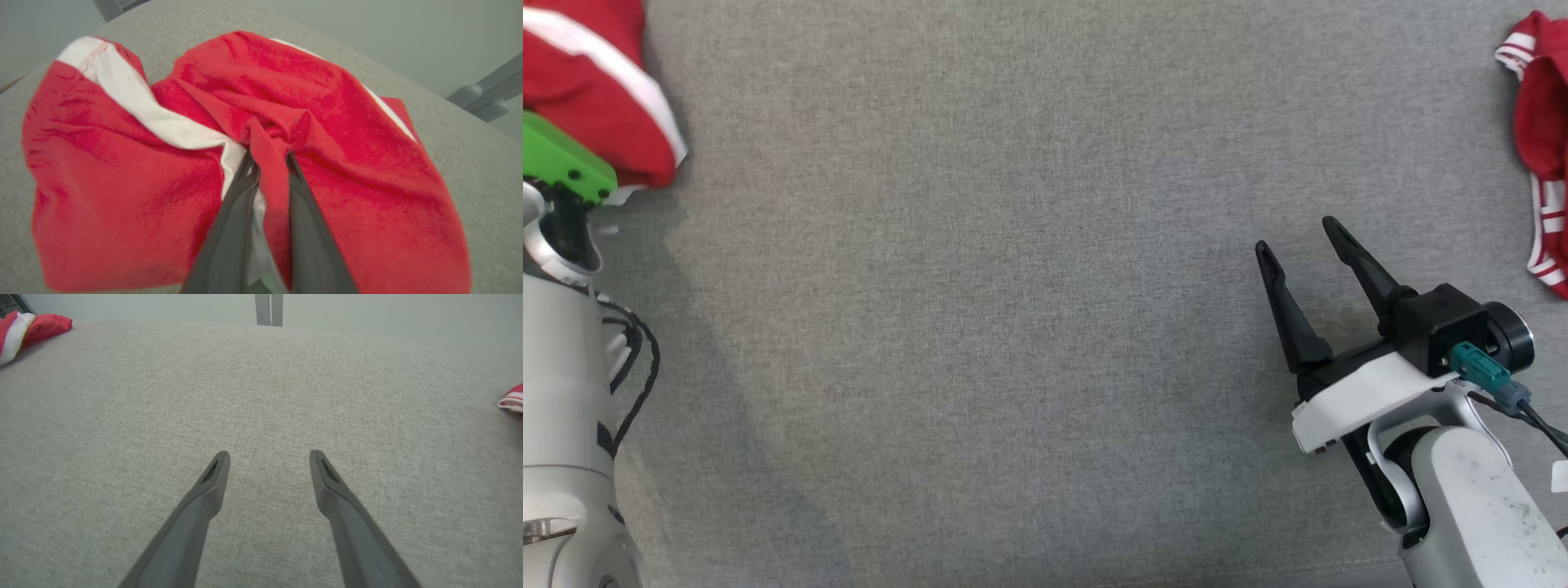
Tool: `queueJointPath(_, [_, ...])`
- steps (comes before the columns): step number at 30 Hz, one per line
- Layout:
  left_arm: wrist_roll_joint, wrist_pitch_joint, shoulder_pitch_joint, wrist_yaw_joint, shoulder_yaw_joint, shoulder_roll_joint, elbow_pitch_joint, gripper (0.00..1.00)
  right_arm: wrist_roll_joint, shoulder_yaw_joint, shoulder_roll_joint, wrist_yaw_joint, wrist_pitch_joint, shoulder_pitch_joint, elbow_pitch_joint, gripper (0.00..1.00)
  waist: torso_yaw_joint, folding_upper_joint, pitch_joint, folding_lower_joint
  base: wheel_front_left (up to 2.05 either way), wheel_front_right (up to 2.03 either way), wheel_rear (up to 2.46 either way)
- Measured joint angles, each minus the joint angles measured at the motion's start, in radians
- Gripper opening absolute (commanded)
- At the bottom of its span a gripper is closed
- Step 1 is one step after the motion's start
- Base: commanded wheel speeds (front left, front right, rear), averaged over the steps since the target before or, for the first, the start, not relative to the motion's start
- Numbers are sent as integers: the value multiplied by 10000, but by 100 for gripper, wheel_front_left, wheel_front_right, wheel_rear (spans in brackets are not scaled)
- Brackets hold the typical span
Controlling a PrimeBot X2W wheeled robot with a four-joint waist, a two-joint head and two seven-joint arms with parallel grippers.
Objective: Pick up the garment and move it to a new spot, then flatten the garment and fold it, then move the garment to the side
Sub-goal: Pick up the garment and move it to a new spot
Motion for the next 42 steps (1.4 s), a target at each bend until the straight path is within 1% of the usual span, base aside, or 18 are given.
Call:
queueJointPath(2, [173, -316, -47, -90, -157, -25, -351, 0, 52, -23, 6, 0, -79, -2, 159, 100, -6, 0, -199, 0, 0, 0, 0])
queueJointPath(6, [362, -738, -250, -510, -495, 59, -1110, 0, 180, -17, 148, 0, -261, 8, 616, 100, 19, 0, -797, 0, 0, 0, 0])
queueJointPath(9, [326, -842, -246, -690, -637, -140, -1666, 0, 295, 36, 313, 0, -422, 87, 1037, 100, 35, 0, -1375, 0, 0, 0, 0])
queueJointPath(15, [445, -499, -64, -953, -1306, -773, -3152, 0, 458, 117, 621, 0, -734, 263, 1620, 100, -85, 0, -2597, -2, 0, 0, 0])
queueJointPath(20, [376, -12, 509, -1220, -1958, -1534, -4631, 0, 489, 105, 700, 0, -846, 420, 1787, 100, -433, 0, -3436, -2, 0, 0, 0])
queueJointPath(26, [-19, 276, 1536, -1154, -2811, -2004, -6215, 0, 548, 38, 788, 0, -930, 422, 1779, 100, -1237, 0, -3890, -2, 0, 0, 0])
queueJointPath(30, [-552, 470, 2365, -1032, -3718, -2082, -6853, 0, 571, -73, 867, 0, -1022, 414, 1762, 100, -1892, 0, -3954, -2, 0, 0, 0])
queueJointPath(32, [-963, 525, 2780, -920, -4368, -2086, -7093, 0, 579, -161, 878, 0, -1062, 414, 1758, 100, -2242, 0, -3897, -2, 0, 0, 0])
queueJointPath(36, [-1327, 522, 3483, -579, -5367, -2128, -7056, 0, 579, -211, 926, 0, -1172, 417, 1756, 100, -2773, 0, -3689, -2, 0, 0, 0])
queueJointPath(39, [-1549, 316, 4070, -322, -5808, -2127, -6583, 0, 579, -205, 991, 0, -1266, 412, 1789, 100, -3049, 1, -3419, -2, 0, 0, 0])
queueJointPath(42, [-1544, 31, 4558, -205, -6092, -2123, -5856, 0, 570, -230, 1078, 0, -1344, 403, 1847, 100, -3217, 0, -3178, -2, 0, 0, 0])
